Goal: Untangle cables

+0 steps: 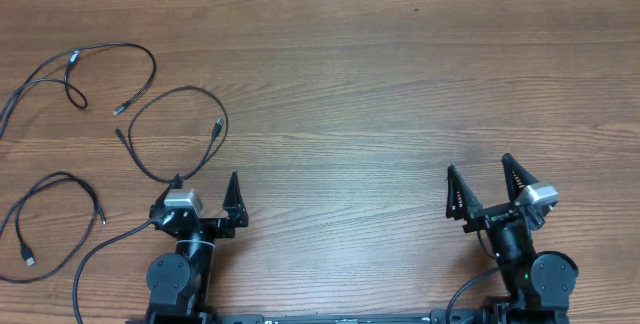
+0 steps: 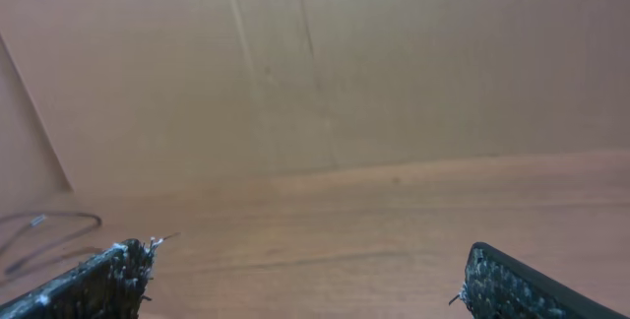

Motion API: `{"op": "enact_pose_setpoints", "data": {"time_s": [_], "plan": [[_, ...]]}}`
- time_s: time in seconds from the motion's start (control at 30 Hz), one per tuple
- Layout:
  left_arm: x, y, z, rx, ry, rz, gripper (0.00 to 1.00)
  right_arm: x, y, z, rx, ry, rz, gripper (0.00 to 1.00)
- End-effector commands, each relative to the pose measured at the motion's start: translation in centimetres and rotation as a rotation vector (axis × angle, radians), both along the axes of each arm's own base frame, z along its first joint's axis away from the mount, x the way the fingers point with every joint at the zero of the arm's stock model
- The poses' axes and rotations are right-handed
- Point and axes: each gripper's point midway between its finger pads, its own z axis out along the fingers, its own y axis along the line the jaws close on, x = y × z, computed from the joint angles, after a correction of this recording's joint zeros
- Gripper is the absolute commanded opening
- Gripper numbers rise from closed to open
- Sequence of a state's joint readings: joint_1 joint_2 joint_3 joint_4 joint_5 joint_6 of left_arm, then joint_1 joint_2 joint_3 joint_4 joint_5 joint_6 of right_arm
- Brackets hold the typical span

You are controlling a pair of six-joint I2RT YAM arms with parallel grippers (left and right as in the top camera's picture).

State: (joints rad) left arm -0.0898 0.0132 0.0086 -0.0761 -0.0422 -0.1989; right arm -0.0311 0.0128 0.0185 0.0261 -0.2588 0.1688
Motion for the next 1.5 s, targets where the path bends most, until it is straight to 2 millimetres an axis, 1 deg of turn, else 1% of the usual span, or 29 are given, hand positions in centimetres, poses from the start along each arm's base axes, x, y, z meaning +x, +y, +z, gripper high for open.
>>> {"op": "enact_pose_setpoints", "data": {"time_s": [0.0,0.07,0.17,0.37,0.6,1.03,1.17,1.27,1.47], "plan": [[0.0,0.3,0.1,0.024,-0.008,0.016,1.00,0.2,-0.7,-1.4,-0.038,0.037,-0.045,1.00],[0.0,0.3,0.1,0.023,-0.008,0.016,1.00,0.3,-1.1,-2.5,-0.036,0.085,-0.065,1.00],[0.0,0.3,0.1,0.023,-0.008,0.016,1.00,0.4,-1.4,-2.6,-0.052,0.083,-0.084,1.00],[0.0,0.3,0.1,0.023,-0.008,0.016,1.00,0.4,-1.4,-2.6,-0.191,0.054,-0.088,1.00],[0.0,0.3,0.1,0.023,-0.008,0.016,1.00,0.6,-3.0,-2.9,-0.192,0.074,-0.180,1.00],[0.0,0.3,0.1,0.023,-0.008,0.016,1.00,0.6,-2.9,-2.8,-0.188,0.074,-0.178,1.00],[0.0,0.3,0.1,0.023,-0.008,0.016,1.00,0.5,-2.4,-2.9,-0.189,0.075,-0.164,1.00],[0.0,0.3,0.1,0.023,-0.008,0.016,1.00,0.6,-2.7,-3.0,-0.190,0.081,-0.190,1.00],[0.0,0.3,0.1,0.024,-0.008,0.016,1.00,0.6,-2.6,-3.0,-0.175,0.082,-0.182,1.00]]}}
